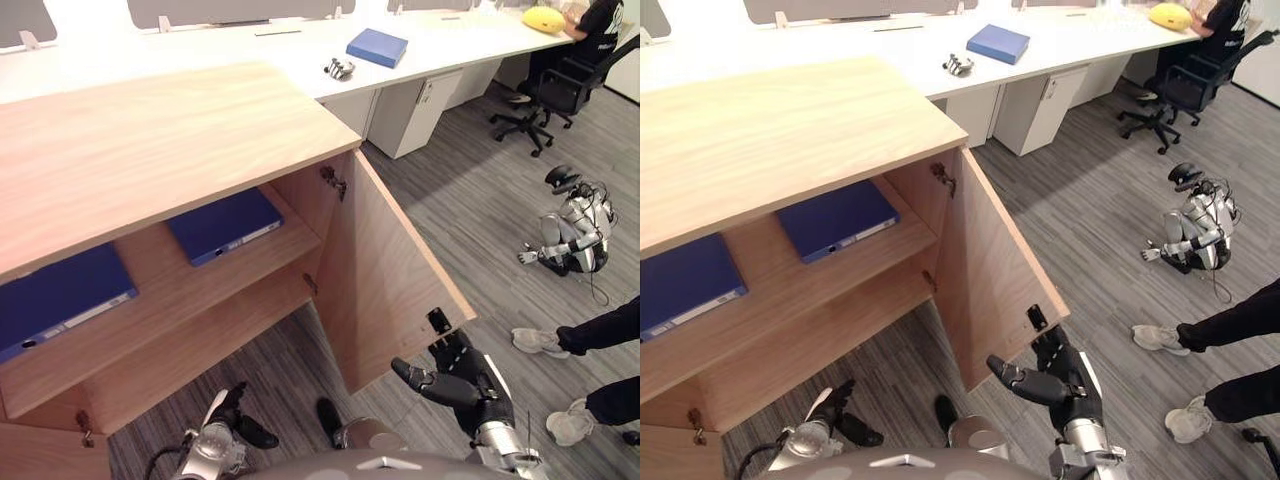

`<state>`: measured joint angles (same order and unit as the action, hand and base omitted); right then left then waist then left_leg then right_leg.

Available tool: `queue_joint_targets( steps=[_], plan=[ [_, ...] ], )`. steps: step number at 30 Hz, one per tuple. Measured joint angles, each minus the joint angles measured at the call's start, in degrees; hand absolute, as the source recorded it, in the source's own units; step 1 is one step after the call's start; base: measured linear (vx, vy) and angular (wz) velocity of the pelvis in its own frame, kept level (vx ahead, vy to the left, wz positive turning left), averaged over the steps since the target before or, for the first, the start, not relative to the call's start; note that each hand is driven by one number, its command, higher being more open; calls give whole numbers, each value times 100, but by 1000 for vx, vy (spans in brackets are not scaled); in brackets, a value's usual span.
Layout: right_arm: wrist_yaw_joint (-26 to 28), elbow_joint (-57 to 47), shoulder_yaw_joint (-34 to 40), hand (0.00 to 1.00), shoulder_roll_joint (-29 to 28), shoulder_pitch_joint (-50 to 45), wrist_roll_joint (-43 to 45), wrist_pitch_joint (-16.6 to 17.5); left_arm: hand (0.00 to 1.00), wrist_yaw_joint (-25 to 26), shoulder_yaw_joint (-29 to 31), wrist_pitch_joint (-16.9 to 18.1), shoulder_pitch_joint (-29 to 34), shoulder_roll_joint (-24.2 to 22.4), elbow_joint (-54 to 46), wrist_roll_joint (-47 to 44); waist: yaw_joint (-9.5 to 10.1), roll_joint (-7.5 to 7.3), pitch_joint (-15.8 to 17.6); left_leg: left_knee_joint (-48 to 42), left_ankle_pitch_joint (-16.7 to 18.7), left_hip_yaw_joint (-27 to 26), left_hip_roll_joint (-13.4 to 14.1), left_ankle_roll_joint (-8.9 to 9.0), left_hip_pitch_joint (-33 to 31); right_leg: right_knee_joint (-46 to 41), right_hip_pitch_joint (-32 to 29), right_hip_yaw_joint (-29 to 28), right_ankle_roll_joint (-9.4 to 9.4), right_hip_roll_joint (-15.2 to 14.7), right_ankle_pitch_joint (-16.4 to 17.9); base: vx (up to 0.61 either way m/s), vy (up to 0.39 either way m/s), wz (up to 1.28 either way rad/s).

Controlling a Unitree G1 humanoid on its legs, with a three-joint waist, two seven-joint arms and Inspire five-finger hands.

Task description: Walk over to the cabinet, pick up the folder, carry it to the office cabinet, place the folder inside the office cabinet, then close the office cabinet door

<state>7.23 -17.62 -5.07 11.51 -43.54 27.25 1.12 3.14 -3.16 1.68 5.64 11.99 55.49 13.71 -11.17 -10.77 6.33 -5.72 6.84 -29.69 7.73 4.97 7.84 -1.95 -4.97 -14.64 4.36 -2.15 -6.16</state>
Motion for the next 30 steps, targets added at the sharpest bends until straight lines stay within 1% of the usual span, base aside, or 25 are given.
queue_joint_targets(
  steps=[4,9,11,13,14,16,18,20,21,22,23,25,26,27,28,29,30],
  plan=[
    [78,-103,-200,100,47,-131,-1,-38,100,-3,4,0,49,-9,42,-13,18,-42,-31,81,-46,57,0,7,11,-41,19,85,-71,-23,26,3,-1,2],
    [84,-124,-326,100,266,-228,-14,-44,100,-7,12,-2,41,11,98,-12,45,-123,-112,342,-221,278,-37,-1,2,-66,6,397,-128,-84,72,20,-9,17],
    [76,-124,-326,100,380,-228,-21,-45,100,-8,11,-7,28,11,98,-10,55,-132,-120,474,-311,353,-68,-16,4,-65,-5,469,-123,-103,75,10,-12,18],
    [39,-123,-327,100,467,-228,-30,-46,100,-8,11,-7,20,7,98,-11,107,-127,-123,595,-393,401,-94,-19,14,-66,-20,510,-117,-114,80,-5,-9,14],
    [-6,-122,-343,100,493,-227,-81,-46,100,-2,17,-8,14,-2,97,-16,146,-124,-124,670,-453,430,-105,-20,11,-64,-35,550,-113,-122,83,-12,-8,10],
    [-93,-121,-397,100,523,-226,-263,-46,100,4,40,-20,15,-1,97,-18,158,-114,-130,780,-530,572,-133,-11,-1,-64,-33,681,-129,-154,97,-23,-8,23],
    [-183,-120,-521,100,709,-199,-323,-46,100,8,71,-57,11,0,113,-19,184,-47,-149,1019,-683,690,-154,-15,1,-12,-36,822,-100,-148,142,-27,-13,26],
    [-183,-120,-605,100,850,-170,-476,-44,100,8,154,-59,-16,-17,132,-37,289,26,-138,1116,-761,782,-139,-26,-49,70,-41,894,-63,-125,169,-42,-15,20],
    [-183,-106,-754,100,1052,-73,-499,-53,100,27,252,-68,-38,-42,180,-82,348,80,-146,1117,-803,867,-110,-32,-89,123,-28,970,-23,-110,197,-63,-18,15],
    [-182,-86,-850,100,1137,-3,-531,-60,100,33,259,-70,-58,-44,208,-82,374,102,-142,1117,-809,886,-105,-29,-101,131,-29,980,-3,-103,211,-62,-17,13],
    [-177,-4,-1041,100,1253,199,-656,-77,100,35,272,-86,-84,-53,221,-83,443,174,-140,1117,-811,953,-89,-31,-135,155,-29,997,78,-78,272,-66,-21,8],
    [-150,198,-1333,100,1292,658,-708,-83,100,48,311,-88,-78,-113,222,-89,497,286,-141,1118,-852,1037,-49,-37,-216,192,-40,1036,82,-54,301,-79,-23,22],
    [-139,327,-1476,100,1245,954,-720,-84,100,58,351,-95,-77,-138,224,-135,515,348,-152,1118,-859,1112,-64,-38,-263,222,-38,1100,92,-59,309,-87,-12,41],
    [-93,481,-1595,100,1061,1353,-743,-82,100,57,362,-92,-92,-199,219,-203,599,387,-178,1118,-858,1218,-77,-37,-336,292,-52,1155,120,-73,328,-71,-3,35],
    [-94,538,-1634,100,929,1548,-749,-81,100,58,366,-94,-134,-224,220,-210,620,411,-207,1115,-856,1251,-98,-34,-402,310,-99,1167,126,-93,332,-86,-4,28],
    [-76,680,-1634,100,634,1931,-749,-57,100,56,420,-95,-198,-276,222,-246,720,390,-214,631,-832,1265,-163,-44,-602,323,-202,1174,129,-175,332,-52,12,9],
    [-69,765,-1638,100,478,2307,-750,-26,100,85,465,-92,-187,-362,218,-327,829,555,-232,377,-681,1327,-105,-195,-728,402,-171,1196,201,-76,365,-47,22,5]
  ],
)
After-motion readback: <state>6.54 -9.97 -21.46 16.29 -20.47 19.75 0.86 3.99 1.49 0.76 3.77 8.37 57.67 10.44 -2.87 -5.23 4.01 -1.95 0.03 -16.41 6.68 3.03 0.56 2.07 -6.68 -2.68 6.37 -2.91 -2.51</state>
